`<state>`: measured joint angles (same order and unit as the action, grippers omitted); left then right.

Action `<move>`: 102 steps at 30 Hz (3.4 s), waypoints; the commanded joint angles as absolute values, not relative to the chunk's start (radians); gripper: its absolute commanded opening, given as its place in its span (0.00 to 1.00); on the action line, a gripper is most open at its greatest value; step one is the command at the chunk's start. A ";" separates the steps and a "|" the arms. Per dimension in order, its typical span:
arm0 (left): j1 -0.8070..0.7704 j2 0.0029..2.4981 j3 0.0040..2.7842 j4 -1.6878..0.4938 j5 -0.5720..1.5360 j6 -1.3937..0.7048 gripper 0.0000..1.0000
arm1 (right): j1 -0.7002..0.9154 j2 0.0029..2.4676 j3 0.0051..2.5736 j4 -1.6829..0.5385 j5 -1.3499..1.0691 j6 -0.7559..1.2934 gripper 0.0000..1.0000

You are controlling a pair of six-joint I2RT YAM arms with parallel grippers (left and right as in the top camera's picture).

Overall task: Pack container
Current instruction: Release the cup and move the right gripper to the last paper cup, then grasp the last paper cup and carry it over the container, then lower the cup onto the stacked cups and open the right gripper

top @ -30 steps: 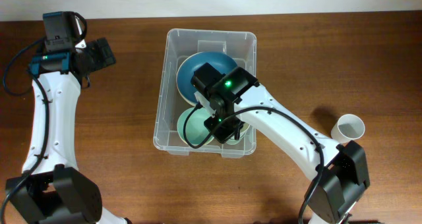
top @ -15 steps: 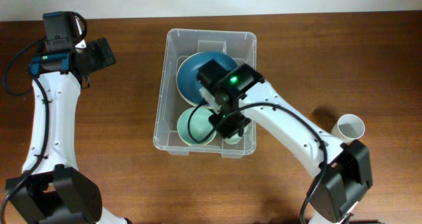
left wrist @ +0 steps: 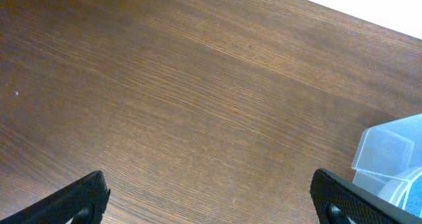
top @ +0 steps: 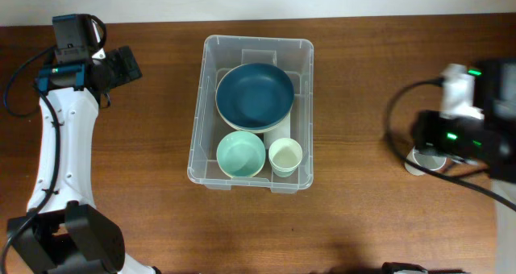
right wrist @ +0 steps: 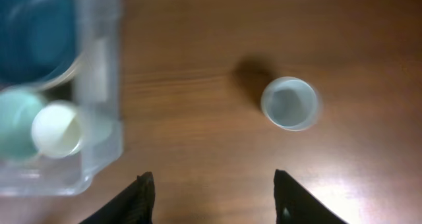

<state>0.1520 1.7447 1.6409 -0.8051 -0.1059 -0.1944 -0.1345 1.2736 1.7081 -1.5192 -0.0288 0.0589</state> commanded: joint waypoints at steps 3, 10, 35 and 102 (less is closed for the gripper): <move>0.154 1.733 1.657 -0.805 -0.110 -0.192 1.00 | -0.306 1.312 1.533 -1.456 0.012 0.073 0.57; 0.154 1.733 1.657 -0.805 -0.110 -0.192 1.00 | -0.381 1.446 1.336 -1.293 -0.046 0.107 0.60; 0.154 1.733 1.657 -0.805 -0.110 -0.192 1.00 | -0.380 1.848 1.244 -0.958 0.004 0.110 0.59; 0.154 1.733 1.657 -0.805 -0.110 -0.192 1.00 | 0.692 1.759 1.606 -1.225 0.001 0.087 0.04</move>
